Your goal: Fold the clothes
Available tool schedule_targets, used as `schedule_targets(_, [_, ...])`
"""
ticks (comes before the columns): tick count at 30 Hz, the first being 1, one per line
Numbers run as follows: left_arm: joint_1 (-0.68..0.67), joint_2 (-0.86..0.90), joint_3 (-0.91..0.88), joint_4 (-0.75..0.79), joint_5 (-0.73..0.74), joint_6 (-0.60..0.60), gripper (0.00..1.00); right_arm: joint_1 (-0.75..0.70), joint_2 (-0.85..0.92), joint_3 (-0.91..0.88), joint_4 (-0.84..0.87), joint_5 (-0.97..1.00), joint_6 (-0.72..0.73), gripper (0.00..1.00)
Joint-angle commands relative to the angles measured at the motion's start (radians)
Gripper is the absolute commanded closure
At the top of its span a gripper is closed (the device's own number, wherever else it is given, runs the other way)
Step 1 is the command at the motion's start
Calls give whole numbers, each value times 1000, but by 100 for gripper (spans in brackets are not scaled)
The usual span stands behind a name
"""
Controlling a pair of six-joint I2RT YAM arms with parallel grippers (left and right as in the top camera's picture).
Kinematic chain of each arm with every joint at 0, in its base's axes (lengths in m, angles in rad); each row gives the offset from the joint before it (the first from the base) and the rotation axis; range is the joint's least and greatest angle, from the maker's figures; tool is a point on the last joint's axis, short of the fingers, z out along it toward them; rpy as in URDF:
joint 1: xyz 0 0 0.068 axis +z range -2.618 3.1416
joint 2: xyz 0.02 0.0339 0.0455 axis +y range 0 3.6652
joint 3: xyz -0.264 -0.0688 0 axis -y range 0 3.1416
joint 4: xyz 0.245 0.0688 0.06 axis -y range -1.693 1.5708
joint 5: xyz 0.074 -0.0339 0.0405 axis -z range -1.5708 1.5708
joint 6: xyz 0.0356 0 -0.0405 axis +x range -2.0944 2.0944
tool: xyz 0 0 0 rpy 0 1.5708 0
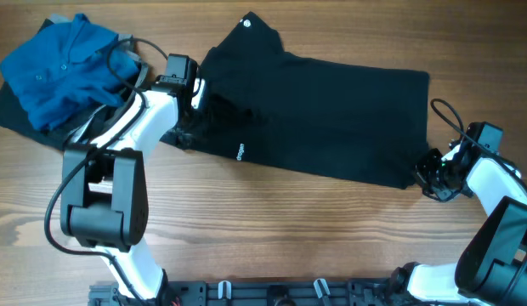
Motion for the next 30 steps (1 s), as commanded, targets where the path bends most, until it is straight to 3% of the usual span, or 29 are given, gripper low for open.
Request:
schedule_targets(1, [6, -71, 47, -60, -13, -10, 31, -15, 30, -26, -5, 105, -8, 93])
schedule_targets(6, [21, -88, 39, -153, -13, -27, 32, -15, 30, -26, -10, 105, -8, 93])
schedule_targets(10, [34, -76, -26, -119, -13, -28, 38, -15, 30, -26, -9, 105, -8, 93])
schedule_targets(14, [79, -73, -106, 6, -17, -54, 66, -15, 30, -26, -9, 105, -8, 93])
schedule_targets(16, [106, -73, -113, 37, -17, -56, 89, -15, 30, -26, -10, 105, -8, 93])
schedule_targets(17, [124, -72, -113, 49, -17, -57, 96, -15, 30, -26, -11, 105, -8, 93])
schedule_targets(21, [196, -73, -112, 93, -17, -64, 96, -15, 30, -26, -12, 105, -8, 93])
schedule_targets(23, [219, -75, -100, 83, -4, -82, 74, -15, 30, -26, -12, 105, -8, 93])
schedule_targets(26, [218, -108, -60, -8, 48, -83, 63, -15, 30, -26, -12, 105, -8, 93])
schedule_targets(27, [208, -142, -52, -42, 122, -83, 54, -15, 30, -26, -15, 105, -8, 93])
schedule_targets(30, [193, -160, -53, -67, 164, -82, 37, -15, 30, -26, -20, 105, -8, 93])
